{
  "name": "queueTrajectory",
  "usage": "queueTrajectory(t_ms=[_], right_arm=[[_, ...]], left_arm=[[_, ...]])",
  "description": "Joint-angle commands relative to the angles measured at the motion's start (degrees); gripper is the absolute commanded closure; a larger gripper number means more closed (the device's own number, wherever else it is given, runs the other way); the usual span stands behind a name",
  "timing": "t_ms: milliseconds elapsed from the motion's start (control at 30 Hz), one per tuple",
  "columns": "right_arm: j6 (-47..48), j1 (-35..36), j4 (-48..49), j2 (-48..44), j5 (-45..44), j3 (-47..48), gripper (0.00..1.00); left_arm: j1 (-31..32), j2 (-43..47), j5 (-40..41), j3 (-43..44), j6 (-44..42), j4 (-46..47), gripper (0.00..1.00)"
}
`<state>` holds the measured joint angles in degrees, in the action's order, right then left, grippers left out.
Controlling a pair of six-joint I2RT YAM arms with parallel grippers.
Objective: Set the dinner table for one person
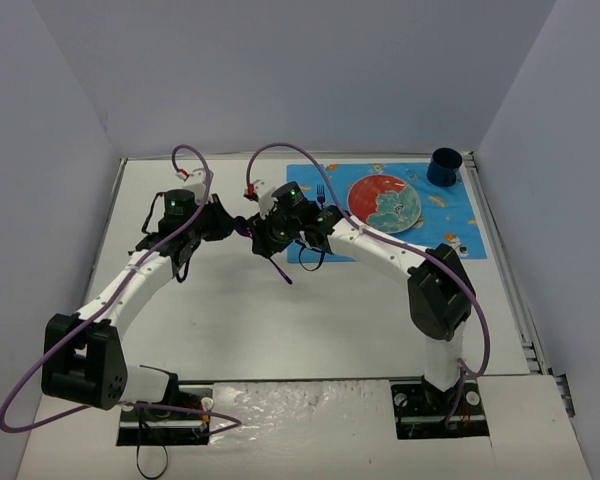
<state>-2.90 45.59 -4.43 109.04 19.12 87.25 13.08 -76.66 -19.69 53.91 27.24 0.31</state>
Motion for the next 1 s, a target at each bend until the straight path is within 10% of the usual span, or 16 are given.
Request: queueTrajectory(t_ms=[0,367,600,967], right_arm=[[0.43,0.64,1.44,0.12,-1.99,3.10,0.65],[0.61,0.55,1.44,-1.19,-4.87,2.84,1.00],[0.40,-0.10,1.30,-2.87,-9.02,-0.41,1.00],[-1.65,-15.61,-1.55,-8.38,-16.62,-10.03,1.00]], left_arm=[[0.72,2.05,-1.58,3.13,0.09,5.49,1.00],[1.25,2.66,-2.11,1.64,0.00,6.72,1.00],[1.25,2.40,-0.35,1.56,0.48,5.24,0.52],[0.28,5.54,12.21,1.90,-3.12,-8.69,0.12]])
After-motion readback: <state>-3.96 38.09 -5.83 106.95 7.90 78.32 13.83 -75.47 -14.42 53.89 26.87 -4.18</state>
